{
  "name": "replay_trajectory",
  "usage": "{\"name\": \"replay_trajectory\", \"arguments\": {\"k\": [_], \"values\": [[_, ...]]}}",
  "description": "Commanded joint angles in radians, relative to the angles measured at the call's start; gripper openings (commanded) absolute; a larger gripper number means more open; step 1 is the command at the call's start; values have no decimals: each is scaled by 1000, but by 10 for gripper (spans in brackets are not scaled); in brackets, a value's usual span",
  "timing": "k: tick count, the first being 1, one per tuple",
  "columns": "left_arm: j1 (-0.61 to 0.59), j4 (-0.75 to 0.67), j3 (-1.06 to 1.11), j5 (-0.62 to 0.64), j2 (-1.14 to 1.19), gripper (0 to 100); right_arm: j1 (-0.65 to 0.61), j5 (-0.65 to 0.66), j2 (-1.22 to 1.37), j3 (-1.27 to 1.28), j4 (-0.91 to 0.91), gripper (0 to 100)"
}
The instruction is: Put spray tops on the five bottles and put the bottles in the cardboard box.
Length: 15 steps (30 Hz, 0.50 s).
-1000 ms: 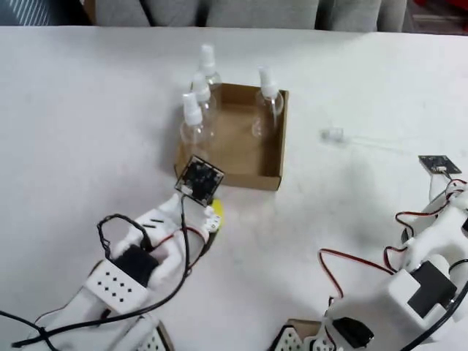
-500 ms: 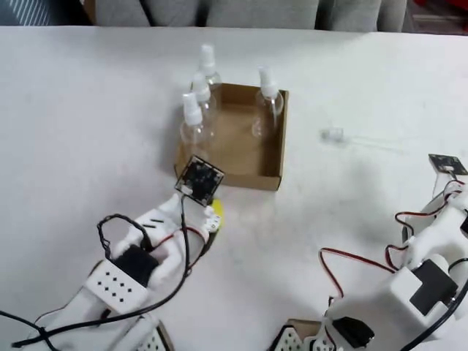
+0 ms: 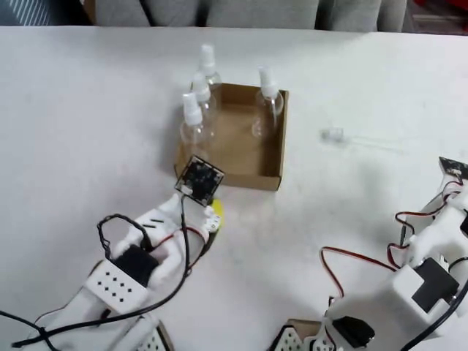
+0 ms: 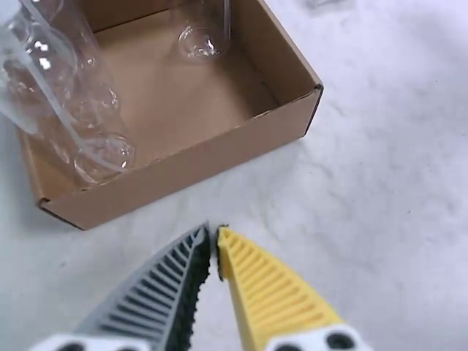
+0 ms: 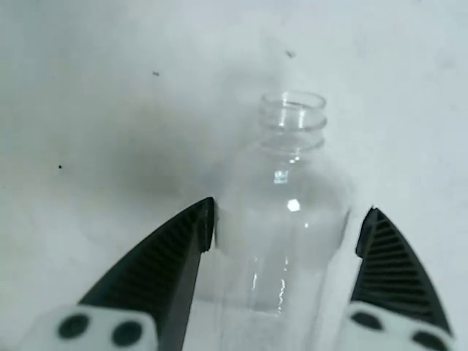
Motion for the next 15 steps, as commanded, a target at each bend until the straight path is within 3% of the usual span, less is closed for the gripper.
{"name": "replay_trajectory", "arguments": {"k": [1, 7, 12, 15], "values": [[-8, -31, -5, 2, -25, 20, -42, -23, -16, -31, -8, 252], [-8, -31, -5, 2, -25, 20, -51, -23, -8, -48, -12, 223], [30, -51, -5, 9, -25, 20, -25, -17, -12, -48, -53, 7], [104, -117, -11, 77, -25, 20, 1, -15, -16, -48, -50, 36]]}}
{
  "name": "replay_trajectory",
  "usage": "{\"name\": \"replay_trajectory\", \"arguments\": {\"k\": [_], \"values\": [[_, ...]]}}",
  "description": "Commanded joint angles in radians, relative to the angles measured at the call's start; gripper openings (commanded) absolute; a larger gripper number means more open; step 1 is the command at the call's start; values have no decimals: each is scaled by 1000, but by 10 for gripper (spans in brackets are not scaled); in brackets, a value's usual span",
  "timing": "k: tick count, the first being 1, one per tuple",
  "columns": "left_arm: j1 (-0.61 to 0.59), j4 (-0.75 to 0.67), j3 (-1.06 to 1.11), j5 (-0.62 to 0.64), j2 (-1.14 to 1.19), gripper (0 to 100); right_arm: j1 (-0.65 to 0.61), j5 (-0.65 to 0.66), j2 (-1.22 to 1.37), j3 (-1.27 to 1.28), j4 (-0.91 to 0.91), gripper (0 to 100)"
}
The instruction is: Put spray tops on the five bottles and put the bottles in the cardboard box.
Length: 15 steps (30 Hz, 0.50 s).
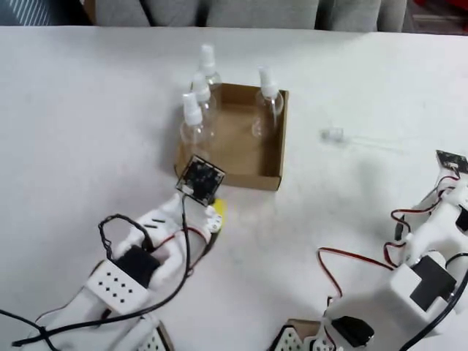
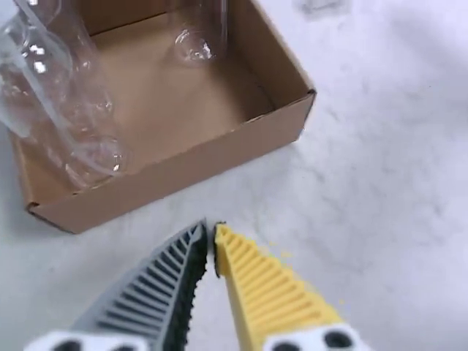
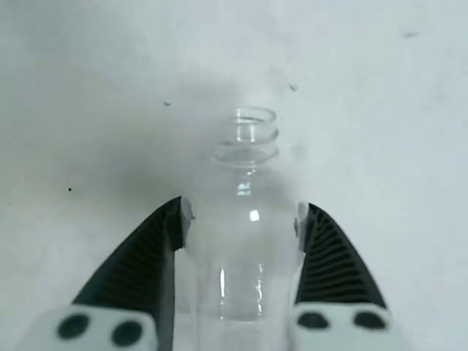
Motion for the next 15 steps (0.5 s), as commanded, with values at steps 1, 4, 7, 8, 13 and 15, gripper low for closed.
{"name": "replay_trajectory", "arguments": {"k": [1, 4, 7, 8, 13, 15], "values": [[108, -112, -15, 114, -25, 20, 47, 2, -16, -43, -8, 32], [179, -135, -69, 195, -1, 20, 74, 3, -12, -51, -10, 19], [228, -137, -186, 204, 119, 20, 108, 5, -8, -63, -12, 19], [239, -138, -241, 204, 180, 20, 119, 12, -8, -68, -12, 18], [292, -230, -508, 204, 544, 20, 157, 37, -8, -75, -12, 19], [317, -315, -588, 204, 691, 21, 176, 37, -8, -75, -12, 20]]}}
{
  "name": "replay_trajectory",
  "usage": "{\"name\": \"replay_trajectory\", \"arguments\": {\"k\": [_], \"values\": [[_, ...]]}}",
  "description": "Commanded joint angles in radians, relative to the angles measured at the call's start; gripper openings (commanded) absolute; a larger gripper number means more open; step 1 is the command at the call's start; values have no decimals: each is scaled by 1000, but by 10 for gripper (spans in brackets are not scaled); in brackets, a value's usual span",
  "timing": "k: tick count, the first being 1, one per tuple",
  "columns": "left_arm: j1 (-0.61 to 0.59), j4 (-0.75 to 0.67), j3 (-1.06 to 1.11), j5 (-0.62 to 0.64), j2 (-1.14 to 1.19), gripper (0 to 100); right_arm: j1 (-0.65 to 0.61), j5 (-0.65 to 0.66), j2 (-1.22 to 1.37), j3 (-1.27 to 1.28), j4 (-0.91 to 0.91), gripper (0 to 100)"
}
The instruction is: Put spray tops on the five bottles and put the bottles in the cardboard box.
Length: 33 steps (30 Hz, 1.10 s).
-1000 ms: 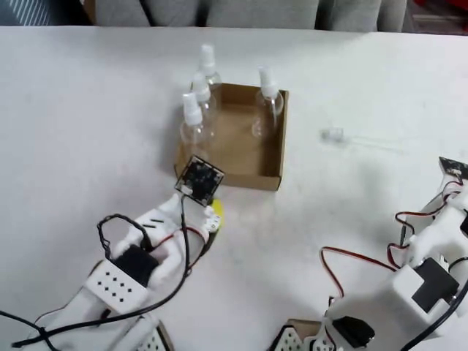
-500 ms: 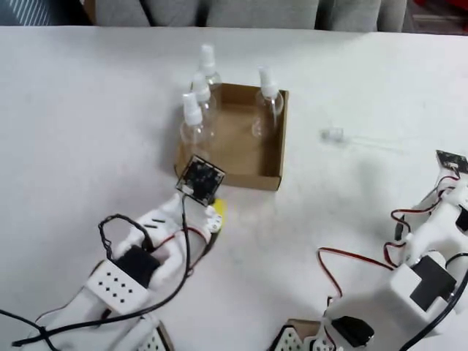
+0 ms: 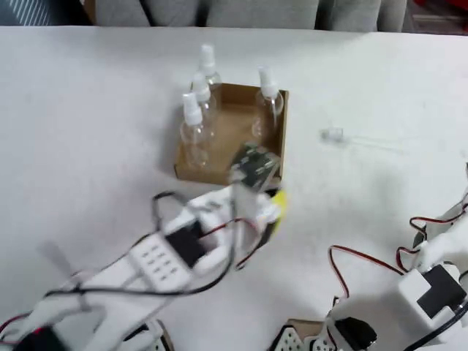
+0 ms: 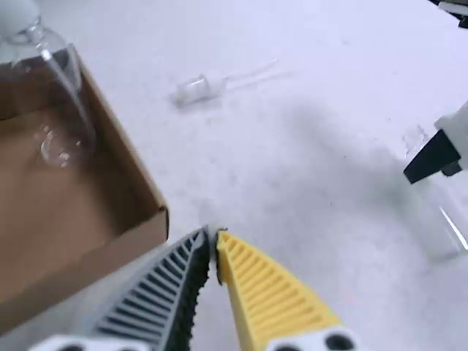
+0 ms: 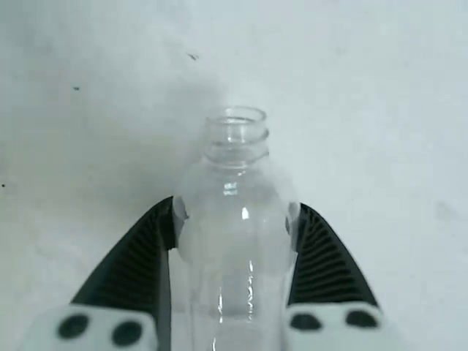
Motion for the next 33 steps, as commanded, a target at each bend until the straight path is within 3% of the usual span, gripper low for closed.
{"name": "replay_trajectory", "arguments": {"k": [1, 6, 10, 16, 20, 24, 28, 33], "values": [[61, -195, -247, 11, 341, 21, 45, 15, -8, -41, -21, 19], [87, -304, -405, 11, 639, 21, 48, 15, -8, -41, -41, 17], [90, -304, -388, 6, 664, 21, 31, 14, -8, -43, -41, 37], [91, -299, -173, 3, 429, 21, -39, 11, -16, -40, -33, 264], [91, -146, -46, -54, 223, 21, -85, 8, -33, -77, -5, 295], [90, 77, 21, -216, 45, 21, -111, 9, -54, -176, 114, 296], [87, 199, 117, -253, -119, 21, -147, 8, -61, -318, 262, 287], [87, 284, 242, -253, -351, 21, -292, 14, -53, -474, 329, 157]]}}
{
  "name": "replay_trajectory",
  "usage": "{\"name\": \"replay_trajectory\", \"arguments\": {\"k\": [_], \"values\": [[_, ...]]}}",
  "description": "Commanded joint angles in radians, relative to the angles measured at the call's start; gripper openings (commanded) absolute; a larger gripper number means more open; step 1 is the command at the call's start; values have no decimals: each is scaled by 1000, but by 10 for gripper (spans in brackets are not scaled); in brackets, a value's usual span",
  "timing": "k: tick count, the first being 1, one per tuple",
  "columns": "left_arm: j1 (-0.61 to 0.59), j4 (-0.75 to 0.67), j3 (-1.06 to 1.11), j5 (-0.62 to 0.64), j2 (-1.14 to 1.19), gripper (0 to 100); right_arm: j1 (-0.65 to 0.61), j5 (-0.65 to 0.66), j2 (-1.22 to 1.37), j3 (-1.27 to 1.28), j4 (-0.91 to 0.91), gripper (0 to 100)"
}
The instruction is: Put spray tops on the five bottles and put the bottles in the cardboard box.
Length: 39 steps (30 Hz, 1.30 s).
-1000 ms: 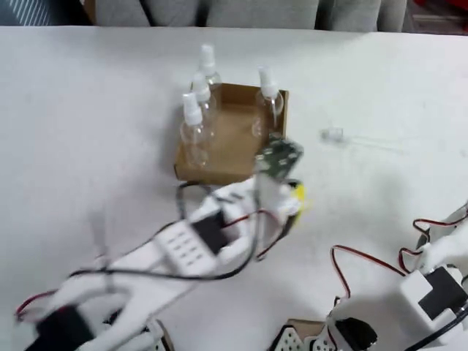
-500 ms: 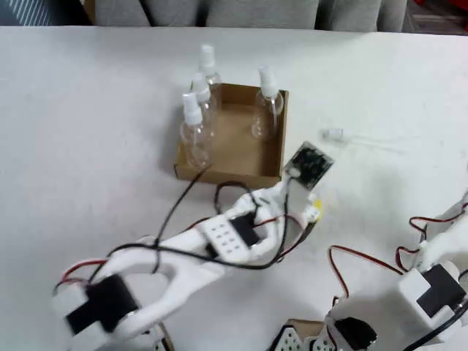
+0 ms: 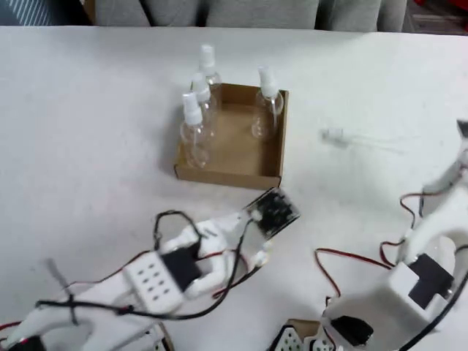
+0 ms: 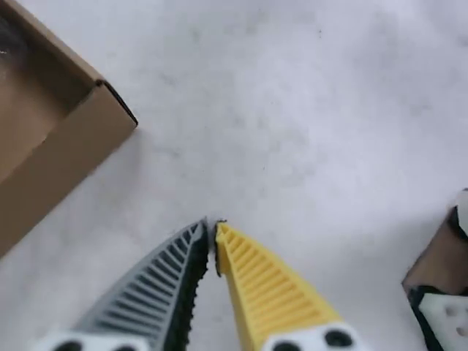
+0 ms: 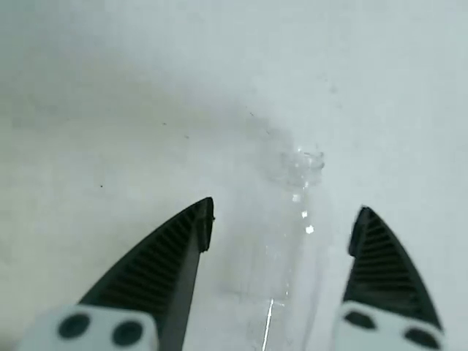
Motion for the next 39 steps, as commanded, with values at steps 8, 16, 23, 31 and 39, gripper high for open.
{"name": "replay_trajectory", "arguments": {"k": [8, 16, 23, 31, 39], "values": [[-84, 216, 150, -11, -509, 20, -260, -55, -50, -186, 8, 160], [-209, 358, 218, -12, -756, 20, -429, 203, 91, -247, -74, 166], [-243, 353, 253, -12, -776, 21, -489, 529, 337, -459, -74, 166], [-249, 354, 255, -95, -776, 21, -536, 766, 547, -709, -16, 166], [-248, 353, 270, -97, -777, 21, -542, 773, 788, -999, 56, 163]]}}
